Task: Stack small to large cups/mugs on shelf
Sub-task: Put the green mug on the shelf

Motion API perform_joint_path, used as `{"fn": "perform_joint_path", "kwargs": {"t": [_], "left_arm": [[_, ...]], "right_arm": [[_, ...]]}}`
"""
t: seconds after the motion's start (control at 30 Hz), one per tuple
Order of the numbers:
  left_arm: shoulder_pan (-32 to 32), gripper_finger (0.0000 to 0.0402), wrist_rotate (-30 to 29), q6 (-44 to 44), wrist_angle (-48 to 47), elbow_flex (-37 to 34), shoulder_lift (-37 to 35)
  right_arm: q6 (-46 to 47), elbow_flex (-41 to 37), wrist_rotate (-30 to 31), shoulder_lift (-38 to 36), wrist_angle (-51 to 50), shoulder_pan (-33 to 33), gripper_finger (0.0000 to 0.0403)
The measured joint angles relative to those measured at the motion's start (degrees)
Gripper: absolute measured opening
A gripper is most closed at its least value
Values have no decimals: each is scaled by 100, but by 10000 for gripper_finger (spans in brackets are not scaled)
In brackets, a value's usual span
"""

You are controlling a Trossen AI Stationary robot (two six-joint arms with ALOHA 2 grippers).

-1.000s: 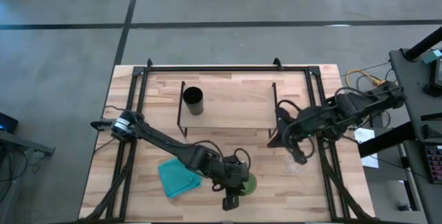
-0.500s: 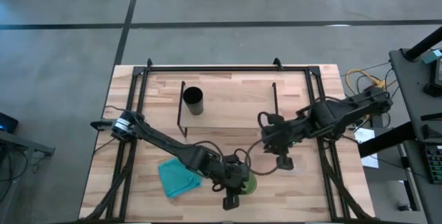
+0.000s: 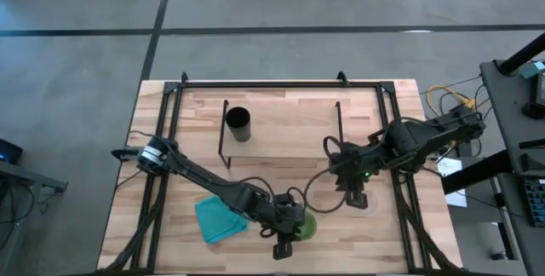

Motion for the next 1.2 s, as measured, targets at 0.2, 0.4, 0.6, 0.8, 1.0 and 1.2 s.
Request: {"fn": "perform_joint_path", "kwargs": {"t": [0.2, 0.4, 0.6, 0.8, 1.0, 1.2], "left_arm": [[2, 88, 1, 274, 120, -65, 16], [-26, 88, 392, 1094, 267, -46, 148], [-44, 88, 597, 1226, 225, -44, 391], [-44, 88, 578, 1241, 237, -31, 415], [-44, 88, 555, 1431, 218, 114, 395], [-44, 88, 553, 1517, 207, 143, 385]], "right_arm": [[184, 2, 30, -263, 4, -2, 69], [242, 2, 66, -351, 8, -2, 71], [297, 2, 66, -349, 10, -2, 71], [295, 2, 66, -346, 10, -2, 69], [289, 0, 68, -346, 10, -2, 73], [275, 0, 68, -346, 10, -2, 68]]}}
